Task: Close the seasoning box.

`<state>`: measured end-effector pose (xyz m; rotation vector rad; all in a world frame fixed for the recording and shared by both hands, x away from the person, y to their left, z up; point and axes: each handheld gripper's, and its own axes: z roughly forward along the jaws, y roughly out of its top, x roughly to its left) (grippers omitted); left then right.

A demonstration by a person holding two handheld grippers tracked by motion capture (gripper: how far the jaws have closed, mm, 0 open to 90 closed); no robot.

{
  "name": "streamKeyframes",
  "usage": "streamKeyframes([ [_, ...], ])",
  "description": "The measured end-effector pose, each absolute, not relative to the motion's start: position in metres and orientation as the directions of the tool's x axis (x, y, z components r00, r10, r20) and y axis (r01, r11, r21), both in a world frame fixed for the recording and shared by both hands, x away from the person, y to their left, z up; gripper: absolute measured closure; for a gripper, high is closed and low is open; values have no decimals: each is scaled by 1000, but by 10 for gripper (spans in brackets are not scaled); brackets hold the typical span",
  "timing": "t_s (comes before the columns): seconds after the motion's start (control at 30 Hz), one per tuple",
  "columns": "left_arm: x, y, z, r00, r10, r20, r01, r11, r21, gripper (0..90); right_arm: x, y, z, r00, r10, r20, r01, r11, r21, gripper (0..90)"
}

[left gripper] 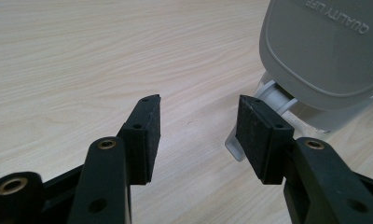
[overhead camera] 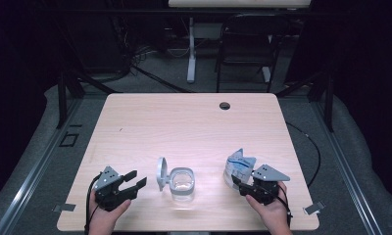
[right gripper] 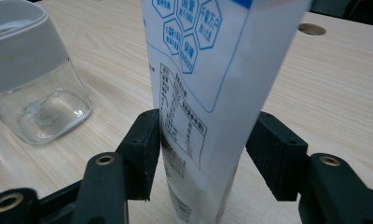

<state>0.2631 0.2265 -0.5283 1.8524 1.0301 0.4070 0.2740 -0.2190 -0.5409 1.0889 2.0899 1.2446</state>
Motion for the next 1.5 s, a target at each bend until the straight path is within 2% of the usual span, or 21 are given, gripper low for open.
streamKeyframes([
  [0.7, 263, 227, -529, 587, 796, -148, 484, -198, 853, 506, 276, -213, -558, -560, 828, -27, 388, 291, 875, 395],
  [1.5, 263, 229, -528, 585, 798, -146, 484, -198, 852, 505, 278, -208, -579, -540, 841, -34, 403, 294, 867, 406],
])
